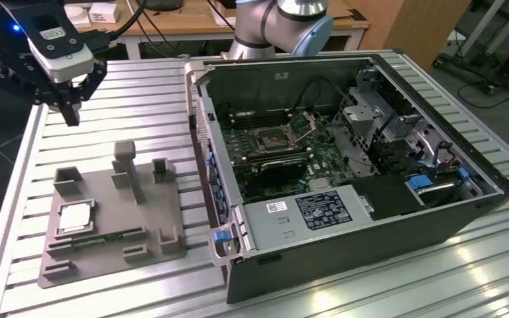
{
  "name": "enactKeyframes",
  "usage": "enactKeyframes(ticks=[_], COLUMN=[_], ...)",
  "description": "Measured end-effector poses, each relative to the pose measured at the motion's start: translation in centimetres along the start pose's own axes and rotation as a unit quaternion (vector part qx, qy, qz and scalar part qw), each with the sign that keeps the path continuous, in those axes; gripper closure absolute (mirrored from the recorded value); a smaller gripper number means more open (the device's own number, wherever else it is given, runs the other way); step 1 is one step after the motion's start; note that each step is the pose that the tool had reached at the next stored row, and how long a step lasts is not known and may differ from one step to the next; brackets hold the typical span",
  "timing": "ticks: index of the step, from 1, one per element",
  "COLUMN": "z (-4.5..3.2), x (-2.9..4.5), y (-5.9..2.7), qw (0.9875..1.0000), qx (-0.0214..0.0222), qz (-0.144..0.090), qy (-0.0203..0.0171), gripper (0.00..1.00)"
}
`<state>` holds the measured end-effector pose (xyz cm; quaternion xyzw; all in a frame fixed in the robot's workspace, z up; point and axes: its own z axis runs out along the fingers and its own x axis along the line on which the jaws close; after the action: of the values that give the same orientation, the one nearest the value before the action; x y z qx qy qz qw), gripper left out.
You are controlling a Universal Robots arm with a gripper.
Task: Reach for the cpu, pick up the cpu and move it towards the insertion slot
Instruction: 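Reach for the cpu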
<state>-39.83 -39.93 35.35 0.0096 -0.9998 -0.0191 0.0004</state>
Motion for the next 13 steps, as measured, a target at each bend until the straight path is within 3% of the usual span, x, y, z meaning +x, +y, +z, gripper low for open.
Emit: enactKeyframes(ticks=[13], z=[0.0], x=[0.05], y=[0.0], qw=[1.0], qx=[0.0], qz=[0.0], qy=[0.0], gripper=[0.89])
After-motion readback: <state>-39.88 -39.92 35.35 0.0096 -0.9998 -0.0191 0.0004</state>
